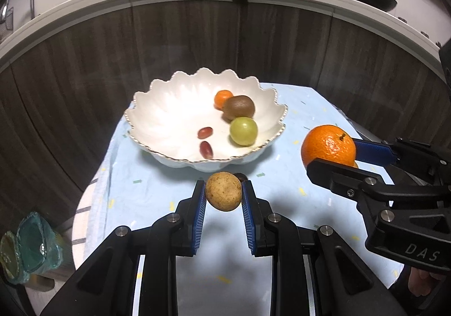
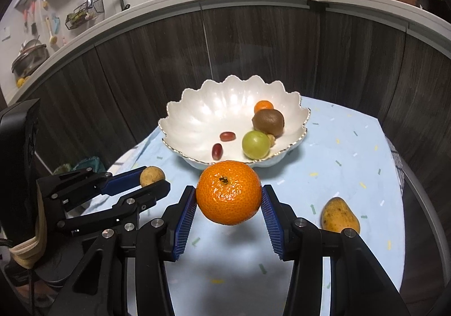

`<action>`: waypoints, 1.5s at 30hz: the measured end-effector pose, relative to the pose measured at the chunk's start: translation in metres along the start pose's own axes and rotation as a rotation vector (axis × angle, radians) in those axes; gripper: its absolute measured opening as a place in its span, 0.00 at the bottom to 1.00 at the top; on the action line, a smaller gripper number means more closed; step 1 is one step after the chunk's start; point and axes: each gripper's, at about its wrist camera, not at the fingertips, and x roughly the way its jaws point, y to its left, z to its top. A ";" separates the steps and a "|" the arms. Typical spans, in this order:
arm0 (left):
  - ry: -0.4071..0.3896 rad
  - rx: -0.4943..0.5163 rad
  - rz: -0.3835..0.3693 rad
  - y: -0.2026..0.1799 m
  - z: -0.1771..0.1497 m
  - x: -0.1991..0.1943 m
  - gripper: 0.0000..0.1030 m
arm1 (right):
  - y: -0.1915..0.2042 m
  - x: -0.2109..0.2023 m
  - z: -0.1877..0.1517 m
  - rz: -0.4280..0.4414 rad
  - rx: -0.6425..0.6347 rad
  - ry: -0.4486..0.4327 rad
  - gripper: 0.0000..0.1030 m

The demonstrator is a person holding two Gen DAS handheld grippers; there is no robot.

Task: Organize fruits
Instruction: 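Lift the longan and mandarin and carry them over the bowl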

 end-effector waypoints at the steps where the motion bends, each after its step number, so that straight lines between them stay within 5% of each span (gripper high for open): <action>1: 0.001 -0.006 0.004 0.004 0.001 0.000 0.25 | 0.002 0.000 0.001 -0.001 -0.001 -0.001 0.47; 27: -0.054 -0.024 0.035 0.063 0.054 0.011 0.25 | 0.019 0.029 0.048 -0.038 0.044 -0.005 0.47; 45: -0.016 0.004 0.006 0.096 0.090 0.059 0.25 | 0.016 0.075 0.073 -0.087 0.107 0.063 0.47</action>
